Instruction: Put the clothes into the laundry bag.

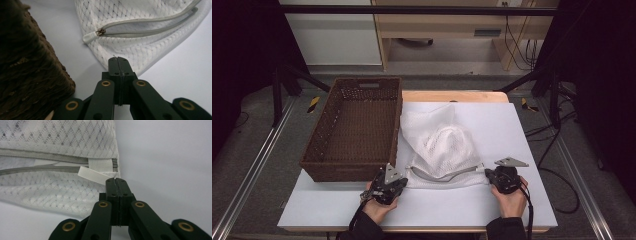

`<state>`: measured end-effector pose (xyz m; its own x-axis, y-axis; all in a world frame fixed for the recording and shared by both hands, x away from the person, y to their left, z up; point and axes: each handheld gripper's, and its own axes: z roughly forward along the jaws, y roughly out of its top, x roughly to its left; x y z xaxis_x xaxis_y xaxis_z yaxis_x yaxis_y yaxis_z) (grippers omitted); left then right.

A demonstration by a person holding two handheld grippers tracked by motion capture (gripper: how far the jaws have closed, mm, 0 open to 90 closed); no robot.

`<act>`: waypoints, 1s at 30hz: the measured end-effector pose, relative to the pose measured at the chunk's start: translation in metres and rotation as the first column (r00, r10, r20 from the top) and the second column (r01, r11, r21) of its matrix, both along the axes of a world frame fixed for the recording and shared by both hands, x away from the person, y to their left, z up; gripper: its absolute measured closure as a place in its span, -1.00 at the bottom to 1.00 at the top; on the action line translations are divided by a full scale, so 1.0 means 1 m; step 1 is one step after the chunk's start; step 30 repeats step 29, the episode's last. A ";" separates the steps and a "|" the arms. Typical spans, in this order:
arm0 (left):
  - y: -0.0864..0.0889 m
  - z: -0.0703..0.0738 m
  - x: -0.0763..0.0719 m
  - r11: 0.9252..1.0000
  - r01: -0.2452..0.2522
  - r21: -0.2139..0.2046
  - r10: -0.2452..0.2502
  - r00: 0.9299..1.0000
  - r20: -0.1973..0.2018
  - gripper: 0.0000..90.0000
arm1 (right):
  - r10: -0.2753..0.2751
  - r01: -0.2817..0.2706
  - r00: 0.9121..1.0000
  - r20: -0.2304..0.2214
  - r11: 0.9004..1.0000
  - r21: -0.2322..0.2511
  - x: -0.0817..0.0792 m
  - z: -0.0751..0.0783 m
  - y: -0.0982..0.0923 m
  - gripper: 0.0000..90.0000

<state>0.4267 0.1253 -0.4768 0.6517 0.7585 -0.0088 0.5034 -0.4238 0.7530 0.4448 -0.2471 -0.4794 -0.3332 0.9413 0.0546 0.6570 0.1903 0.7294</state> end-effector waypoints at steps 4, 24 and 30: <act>0.001 0.002 -0.002 1.000 0.014 -0.025 -0.013 1.000 0.022 1.00 | 0.037 -0.037 0.999 0.002 0.999 0.022 -0.010 -0.002 -0.005 0.92; 0.048 0.021 -0.031 0.983 0.089 -0.163 -0.076 0.993 0.088 0.30 | -0.002 -0.026 0.972 0.236 0.993 0.117 -0.013 0.012 -0.027 -0.48; 0.059 0.020 -0.033 0.984 0.081 -0.158 -0.067 0.994 0.089 0.20 | -0.009 -0.021 0.973 0.230 0.992 0.125 -0.013 0.014 -0.030 -0.56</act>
